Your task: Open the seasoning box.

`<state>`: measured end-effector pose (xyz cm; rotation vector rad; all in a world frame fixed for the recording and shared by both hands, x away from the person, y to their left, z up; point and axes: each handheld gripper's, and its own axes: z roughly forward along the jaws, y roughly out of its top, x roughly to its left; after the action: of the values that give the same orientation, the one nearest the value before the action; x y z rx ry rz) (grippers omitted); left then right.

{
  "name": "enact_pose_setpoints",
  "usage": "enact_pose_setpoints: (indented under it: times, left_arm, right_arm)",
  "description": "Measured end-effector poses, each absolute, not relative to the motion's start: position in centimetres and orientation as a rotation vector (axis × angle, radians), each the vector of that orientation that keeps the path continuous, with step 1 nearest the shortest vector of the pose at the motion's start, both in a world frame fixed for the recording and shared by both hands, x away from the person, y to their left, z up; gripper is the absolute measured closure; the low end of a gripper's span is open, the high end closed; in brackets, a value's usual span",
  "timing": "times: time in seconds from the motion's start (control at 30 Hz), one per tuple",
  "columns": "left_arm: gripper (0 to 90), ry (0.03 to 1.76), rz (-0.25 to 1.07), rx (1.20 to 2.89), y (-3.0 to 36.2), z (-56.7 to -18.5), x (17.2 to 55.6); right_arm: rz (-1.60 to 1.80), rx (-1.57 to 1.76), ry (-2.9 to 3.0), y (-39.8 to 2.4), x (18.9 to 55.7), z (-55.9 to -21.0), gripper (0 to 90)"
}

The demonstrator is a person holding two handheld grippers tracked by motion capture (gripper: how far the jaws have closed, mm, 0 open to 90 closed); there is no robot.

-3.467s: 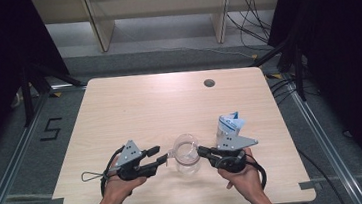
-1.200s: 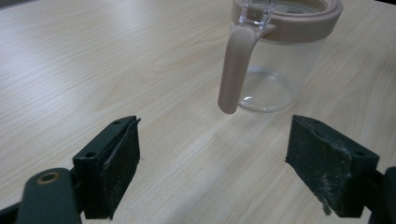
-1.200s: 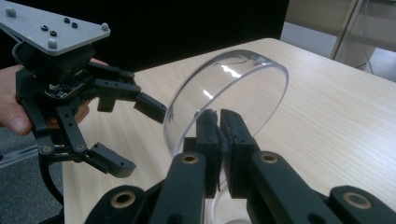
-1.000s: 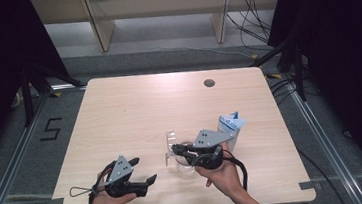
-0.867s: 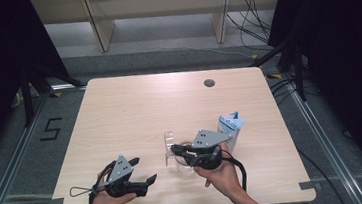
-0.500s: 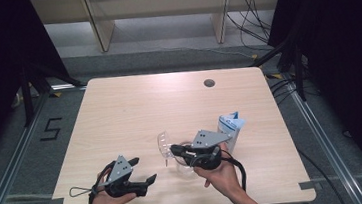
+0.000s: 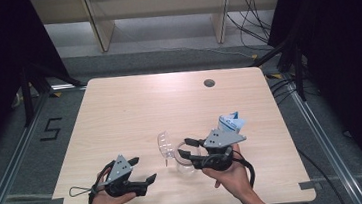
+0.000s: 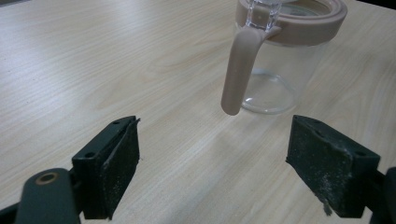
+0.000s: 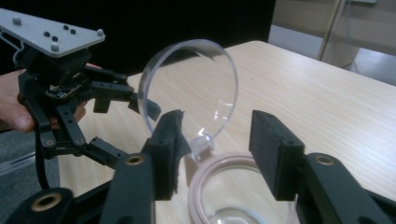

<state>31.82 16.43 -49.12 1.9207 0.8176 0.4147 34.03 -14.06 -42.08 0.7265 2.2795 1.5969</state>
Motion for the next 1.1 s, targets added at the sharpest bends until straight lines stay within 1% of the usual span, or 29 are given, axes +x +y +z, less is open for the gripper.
enact_pose_setpoints:
  times: [0.1, 0.17, 0.23, 0.3, 0.33, 0.43, 0.53, 0.6, 0.97, 1.0, 1.1]
  left_arm:
    - [16.6, 0.801, 0.422, 1.924, 16.5, -49.0, 31.9]
    - [16.6, 0.818, 0.407, 1.912, 16.4, -49.1, 31.9]
    - [16.6, 0.801, 0.421, 1.925, 16.5, -49.0, 31.9]
    - [16.6, 0.802, 0.423, 1.925, 16.5, -49.0, 31.9]
    - [16.6, 0.82, 0.414, 1.916, 16.4, -49.1, 31.9]
    - [16.5, 0.806, 0.422, 1.919, 16.5, -49.0, 31.9]
    - [16.1, 0.811, 0.418, 1.906, 16.5, -49.0, 31.9]
    - [15.6, 0.814, 0.416, 1.899, 16.5, -49.0, 31.9]
    - [15.5, 0.81, 0.422, 1.913, 16.4, -49.0, 31.9]
    - [15.5, 0.81, 0.42, 1.914, 16.4, -49.0, 31.9]
    - [15.5, 0.81, 0.415, 1.915, 16.4, -49.0, 32.0]
  right_arm:
    - [1.61, 0.767, 2.214, -15.1, 33.6, -41.8, 45.4]
    - [1.612, 0.786, 2.218, -15.4, 33.4, -41.7, 44.3]
    - [1.604, 0.75, 2.169, -16.5, 33.1, -41.5, 41.0]
    - [1.618, 0.78, 2.176, -16.7, 32.8, -41.4, 40.9]
    - [1.633, 0.779, 2.144, -17.2, 32.4, -41.4, 38.9]
    - [1.643, 0.827, 2.109, -18.0, 31.9, -41.2, 36.8]
    - [1.629, 0.805, 2.076, -18.8, 32.0, -41.1, 34.3]
    - [1.631, 0.865, 2.041, -19.8, 31.8, -41.0, 32.2]
    - [1.619, 0.964, 1.959, -22.2, 31.9, -41.4, 30.9]
    - [1.602, 1.012, 1.933, -22.7, 31.8, -41.5, 30.9]
    - [1.595, 0.988, 1.934, -23.5, 32.2, -41.8, 31.0]
